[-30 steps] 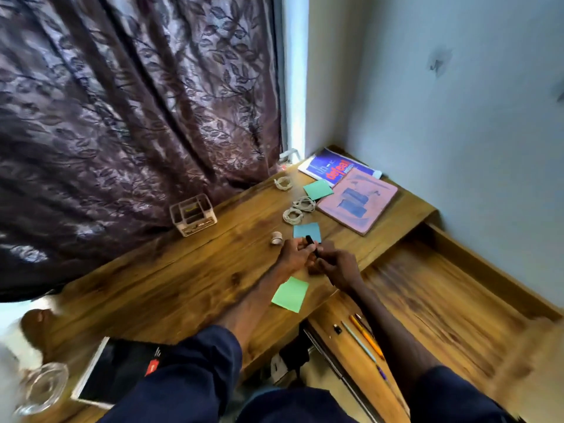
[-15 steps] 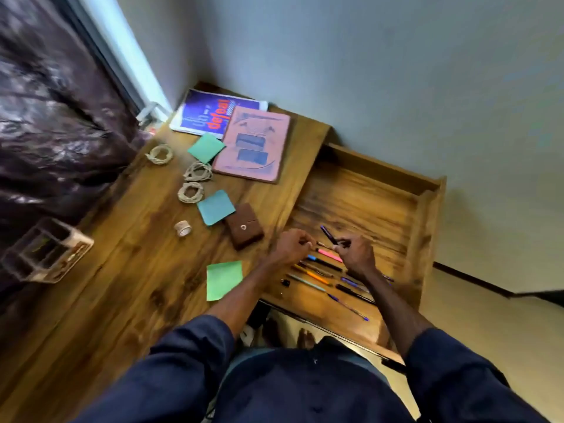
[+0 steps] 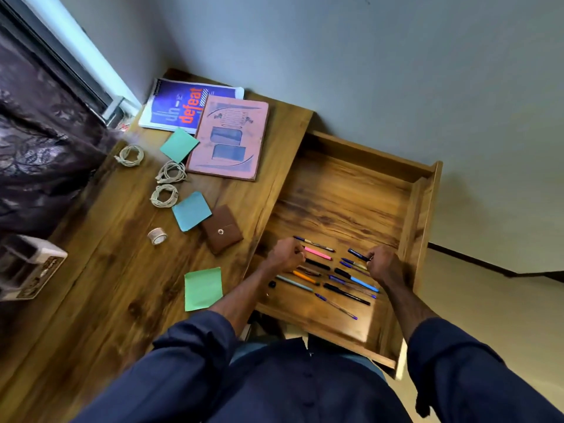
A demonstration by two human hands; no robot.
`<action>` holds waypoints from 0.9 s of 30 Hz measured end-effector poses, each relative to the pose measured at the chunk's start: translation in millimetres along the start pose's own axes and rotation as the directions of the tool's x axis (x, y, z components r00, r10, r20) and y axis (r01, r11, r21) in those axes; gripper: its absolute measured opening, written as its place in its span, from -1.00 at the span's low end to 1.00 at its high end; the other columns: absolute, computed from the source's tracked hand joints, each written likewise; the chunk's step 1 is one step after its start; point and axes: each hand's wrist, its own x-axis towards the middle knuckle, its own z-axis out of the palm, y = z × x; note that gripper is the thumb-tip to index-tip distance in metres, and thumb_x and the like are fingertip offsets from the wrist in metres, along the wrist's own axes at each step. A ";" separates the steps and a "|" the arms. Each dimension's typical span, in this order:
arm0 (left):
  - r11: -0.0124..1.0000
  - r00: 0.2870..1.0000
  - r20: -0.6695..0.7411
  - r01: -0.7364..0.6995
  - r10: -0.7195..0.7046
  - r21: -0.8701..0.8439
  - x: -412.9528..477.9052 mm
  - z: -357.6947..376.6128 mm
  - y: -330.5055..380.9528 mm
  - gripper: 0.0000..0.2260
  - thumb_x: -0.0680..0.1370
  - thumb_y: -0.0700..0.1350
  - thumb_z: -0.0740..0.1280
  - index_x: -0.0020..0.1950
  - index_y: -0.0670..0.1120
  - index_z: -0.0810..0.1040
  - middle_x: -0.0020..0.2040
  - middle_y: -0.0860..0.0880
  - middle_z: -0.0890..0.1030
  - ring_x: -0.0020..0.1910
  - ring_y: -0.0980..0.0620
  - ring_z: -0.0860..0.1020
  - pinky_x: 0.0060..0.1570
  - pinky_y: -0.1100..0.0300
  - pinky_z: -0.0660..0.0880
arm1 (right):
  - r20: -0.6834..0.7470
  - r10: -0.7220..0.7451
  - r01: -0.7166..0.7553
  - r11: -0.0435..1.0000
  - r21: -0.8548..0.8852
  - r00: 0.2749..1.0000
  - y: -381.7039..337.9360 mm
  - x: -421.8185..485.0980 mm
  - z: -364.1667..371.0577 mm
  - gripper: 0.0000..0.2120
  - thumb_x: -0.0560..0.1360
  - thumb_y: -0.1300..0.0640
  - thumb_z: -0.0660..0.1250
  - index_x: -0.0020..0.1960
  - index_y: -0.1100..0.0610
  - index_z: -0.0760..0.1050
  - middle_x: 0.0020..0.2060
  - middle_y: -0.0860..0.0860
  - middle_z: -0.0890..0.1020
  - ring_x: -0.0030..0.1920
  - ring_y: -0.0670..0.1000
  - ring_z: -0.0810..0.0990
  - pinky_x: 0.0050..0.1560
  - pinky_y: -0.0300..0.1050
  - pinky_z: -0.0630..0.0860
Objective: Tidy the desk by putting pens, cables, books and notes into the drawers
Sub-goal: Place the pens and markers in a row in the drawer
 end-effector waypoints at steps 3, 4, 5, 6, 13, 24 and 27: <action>0.999 0.999 -0.003 0.037 -0.037 -0.011 6.1 6.0 -0.1 -0.90 0.58 -0.08 0.39 0.04 -0.04 0.67 0.02 0.01 0.69 -0.06 0.12 0.65 0.02 0.05 0.66 | 0.009 -0.014 0.014 0.999 -0.035 1.000 -0.8 10.8 3.7 -0.82 0.52 0.22 0.41 0.10 0.04 0.65 -0.01 0.03 0.71 -0.05 0.04 0.68 -0.14 -0.14 0.61; 0.999 0.999 0.000 0.040 -0.040 -0.014 8.1 9.1 -0.2 -0.90 0.58 -0.08 0.39 0.05 -0.04 0.67 0.02 0.01 0.68 -0.05 0.11 0.65 0.02 0.05 0.66 | 0.010 -0.015 0.016 0.999 -0.041 1.000 -1.0 14.4 4.8 -0.82 0.53 0.22 0.41 0.10 0.04 0.65 -0.01 0.03 0.71 -0.03 0.04 0.68 -0.11 -0.12 0.62; 0.999 0.999 0.007 0.041 -0.041 -0.014 9.0 11.4 1.0 -0.89 0.59 -0.08 0.37 0.06 -0.05 0.67 0.01 0.01 0.68 -0.05 0.10 0.65 0.02 0.04 0.66 | 0.008 -0.017 0.017 0.999 -0.044 1.000 -1.3 18.3 5.4 -0.82 0.52 0.22 0.41 0.09 0.04 0.66 -0.01 0.04 0.71 -0.02 0.05 0.69 -0.08 -0.10 0.63; 0.999 0.999 0.015 0.040 -0.040 -0.017 8.6 13.9 2.0 -0.88 0.60 -0.09 0.36 0.06 -0.06 0.67 0.00 0.00 0.68 -0.05 0.09 0.65 0.03 0.03 0.66 | 0.014 -0.023 0.024 0.998 -0.050 1.000 -1.5 21.5 6.4 -0.82 0.51 0.22 0.42 0.08 0.05 0.66 -0.02 0.04 0.71 -0.02 0.05 0.69 -0.08 -0.10 0.63; 0.992 0.993 0.040 0.115 -0.113 -0.046 8.5 25.9 4.2 -0.91 0.60 -0.08 0.36 -0.03 -0.01 0.66 -0.08 0.02 0.67 -0.08 0.06 0.66 0.04 -0.03 0.66 | 0.030 -0.065 0.066 0.997 -0.051 0.997 2.1 32.2 11.3 -0.86 0.51 0.23 0.41 0.04 0.05 0.62 -0.08 0.01 0.67 -0.10 0.00 0.64 -0.23 -0.17 0.52; 0.993 0.994 0.018 0.112 -0.112 -0.044 -0.4 29.8 21.0 -0.87 0.61 -0.09 0.35 0.03 -0.05 0.69 -0.09 0.01 0.68 -0.08 0.06 0.66 0.06 -0.01 0.65 | 0.021 -0.102 0.102 0.995 -0.010 0.995 10.6 31.6 11.1 -0.78 0.48 0.25 0.45 0.07 0.00 0.62 0.04 0.01 0.64 -0.04 0.01 0.62 -0.18 -0.14 0.57; 0.993 0.994 0.007 0.106 -0.106 -0.058 -6.3 30.1 19.7 -0.87 0.61 -0.12 0.34 0.04 -0.07 0.69 -0.11 0.04 0.66 -0.09 0.09 0.64 0.06 0.03 0.65 | -0.046 -0.125 0.127 0.992 0.026 0.991 4.9 22.9 9.4 -0.77 0.48 0.29 0.43 0.03 0.01 0.63 0.08 0.03 0.59 0.01 0.02 0.57 -0.17 -0.15 0.48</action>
